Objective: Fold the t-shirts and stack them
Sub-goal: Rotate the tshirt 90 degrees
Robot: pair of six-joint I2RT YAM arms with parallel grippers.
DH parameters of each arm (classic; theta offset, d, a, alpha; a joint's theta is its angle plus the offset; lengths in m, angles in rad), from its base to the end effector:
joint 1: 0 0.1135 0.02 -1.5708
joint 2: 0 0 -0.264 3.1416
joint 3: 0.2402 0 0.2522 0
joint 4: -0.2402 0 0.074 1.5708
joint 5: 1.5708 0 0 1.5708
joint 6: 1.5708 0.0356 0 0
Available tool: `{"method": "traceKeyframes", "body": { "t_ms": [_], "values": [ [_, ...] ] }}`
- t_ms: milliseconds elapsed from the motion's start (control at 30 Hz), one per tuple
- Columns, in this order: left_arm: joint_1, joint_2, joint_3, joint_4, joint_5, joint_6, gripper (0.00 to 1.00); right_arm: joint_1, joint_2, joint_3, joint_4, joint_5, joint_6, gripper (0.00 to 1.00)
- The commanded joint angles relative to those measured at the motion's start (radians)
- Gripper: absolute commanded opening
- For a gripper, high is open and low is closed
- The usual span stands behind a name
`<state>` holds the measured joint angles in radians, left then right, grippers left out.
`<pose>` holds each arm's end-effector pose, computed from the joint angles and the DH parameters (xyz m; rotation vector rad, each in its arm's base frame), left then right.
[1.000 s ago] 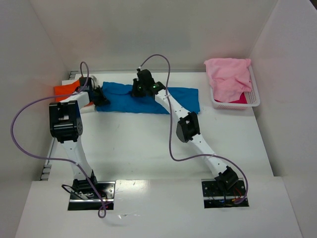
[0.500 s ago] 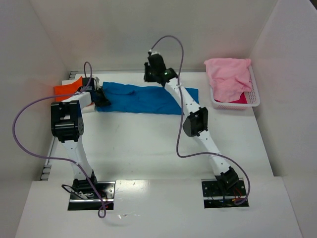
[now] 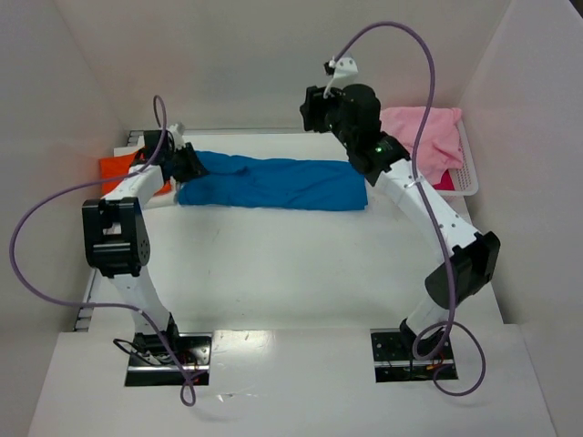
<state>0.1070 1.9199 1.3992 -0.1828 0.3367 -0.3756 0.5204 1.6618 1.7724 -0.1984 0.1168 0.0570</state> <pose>0.4335 0.0347 0.2222 -0.3695 2.2504 -0.5239 0.3402 0.1902 0.4535 -0.2959 1.6427 0.3412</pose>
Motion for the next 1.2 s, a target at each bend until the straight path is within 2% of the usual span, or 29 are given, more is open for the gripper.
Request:
{"method": "traceKeyframes", "body": {
  "t_ms": [0, 67, 167, 333, 467, 600, 733, 900, 933, 967, 1000, 1167],
  "values": [
    [-0.024, -0.160, -0.014, 0.064, 0.040, 0.075, 0.50, 0.000, 0.005, -0.217, 0.082, 0.111, 0.056, 0.54],
    [-0.045, -0.205, -0.025, 0.068, 0.044, 0.095, 0.64, -0.019, -0.022, -0.309, 0.086, 0.127, 0.113, 0.39],
    [-0.089, -0.223, -0.015, 0.051, 0.006, 0.099, 0.72, -0.065, -0.029, -0.397, 0.086, 0.116, 0.178, 0.19],
    [-0.162, -0.169, 0.040, -0.064, -0.093, 0.022, 0.74, -0.099, 0.024, -0.461, 0.086, 0.158, 0.143, 0.16],
    [-0.185, -0.142, -0.008, -0.070, -0.152, -0.090, 0.75, -0.108, 0.091, -0.450, 0.106, 0.147, 0.104, 0.13],
    [-0.185, -0.151, -0.058, -0.038, -0.193, -0.160, 0.70, -0.136, 0.191, -0.385, 0.078, 0.117, 0.090, 0.14],
    [-0.185, -0.151, -0.069, -0.032, -0.275, -0.230, 0.59, -0.145, 0.319, -0.290, 0.019, 0.090, 0.042, 0.18],
    [-0.185, -0.106, -0.060, -0.038, -0.300, -0.279, 0.37, -0.154, 0.369, -0.243, 0.004, 0.091, -0.023, 0.17],
    [-0.185, -0.088, -0.060, -0.038, -0.300, -0.283, 0.24, -0.154, 0.377, -0.240, 0.004, 0.098, -0.026, 0.17],
    [-0.185, -0.075, -0.054, -0.038, -0.300, -0.290, 0.06, -0.154, 0.382, -0.232, 0.000, 0.101, -0.032, 0.17],
    [-0.185, -0.056, -0.036, -0.042, -0.300, -0.290, 0.00, -0.154, 0.396, -0.230, -0.007, 0.109, -0.032, 0.17],
    [-0.185, 0.010, -0.016, -0.052, -0.300, -0.290, 0.00, -0.163, 0.431, -0.235, -0.016, 0.127, -0.032, 0.15]
  ]
}}
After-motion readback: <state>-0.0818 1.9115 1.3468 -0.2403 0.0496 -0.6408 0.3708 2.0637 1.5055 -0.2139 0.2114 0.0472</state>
